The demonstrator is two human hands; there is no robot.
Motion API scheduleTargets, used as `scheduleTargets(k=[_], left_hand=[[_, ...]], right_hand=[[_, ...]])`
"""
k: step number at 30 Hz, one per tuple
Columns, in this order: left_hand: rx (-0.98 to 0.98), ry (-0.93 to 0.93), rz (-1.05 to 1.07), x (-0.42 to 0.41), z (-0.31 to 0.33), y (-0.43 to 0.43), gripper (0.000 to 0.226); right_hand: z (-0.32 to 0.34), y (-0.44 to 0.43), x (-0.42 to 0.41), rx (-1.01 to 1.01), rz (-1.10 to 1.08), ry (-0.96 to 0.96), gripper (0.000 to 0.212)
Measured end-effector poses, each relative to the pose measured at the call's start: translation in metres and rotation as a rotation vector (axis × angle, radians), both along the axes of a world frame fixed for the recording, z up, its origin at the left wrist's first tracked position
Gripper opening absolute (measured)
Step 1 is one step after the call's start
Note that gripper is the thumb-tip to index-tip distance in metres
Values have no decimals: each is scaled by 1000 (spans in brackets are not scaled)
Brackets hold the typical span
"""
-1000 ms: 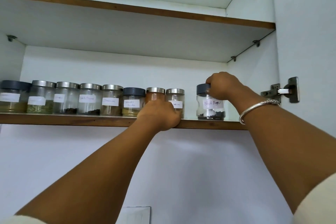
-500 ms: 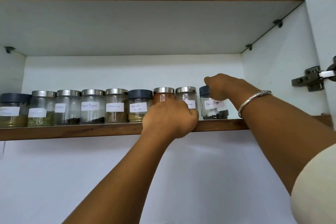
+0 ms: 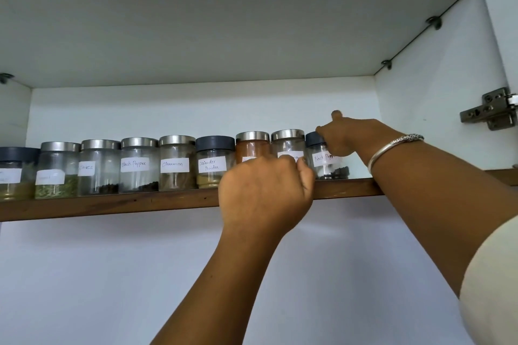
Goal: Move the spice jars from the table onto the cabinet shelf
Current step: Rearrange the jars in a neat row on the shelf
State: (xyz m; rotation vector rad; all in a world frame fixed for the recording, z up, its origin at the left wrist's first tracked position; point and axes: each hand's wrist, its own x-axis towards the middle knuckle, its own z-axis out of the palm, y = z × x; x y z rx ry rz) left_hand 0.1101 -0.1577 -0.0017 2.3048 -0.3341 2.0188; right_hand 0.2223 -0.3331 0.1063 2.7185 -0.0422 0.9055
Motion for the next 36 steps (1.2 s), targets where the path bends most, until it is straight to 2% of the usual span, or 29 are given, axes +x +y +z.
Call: scheduleTargets(k=[3,8,20,33,36], left_hand=[[-14,-3,3,-3,0,0,31],[-37,1,-23,-4,1,-1,34],[-52,-17,-43,0,-1,-1,39],[-43,-5,-49,3,-1,-1,40],[-37,9,-50,4,0,-1,40]], right_hand=[[-3,0,2,-25,-26,-53,41],[-1,-1,2,-27,2,-10,29],[1,-3,2,-15,21,-19,29],[3,-4,-1,-33,26,-12,33],[0,-5,-2,-11,31,-60,46]])
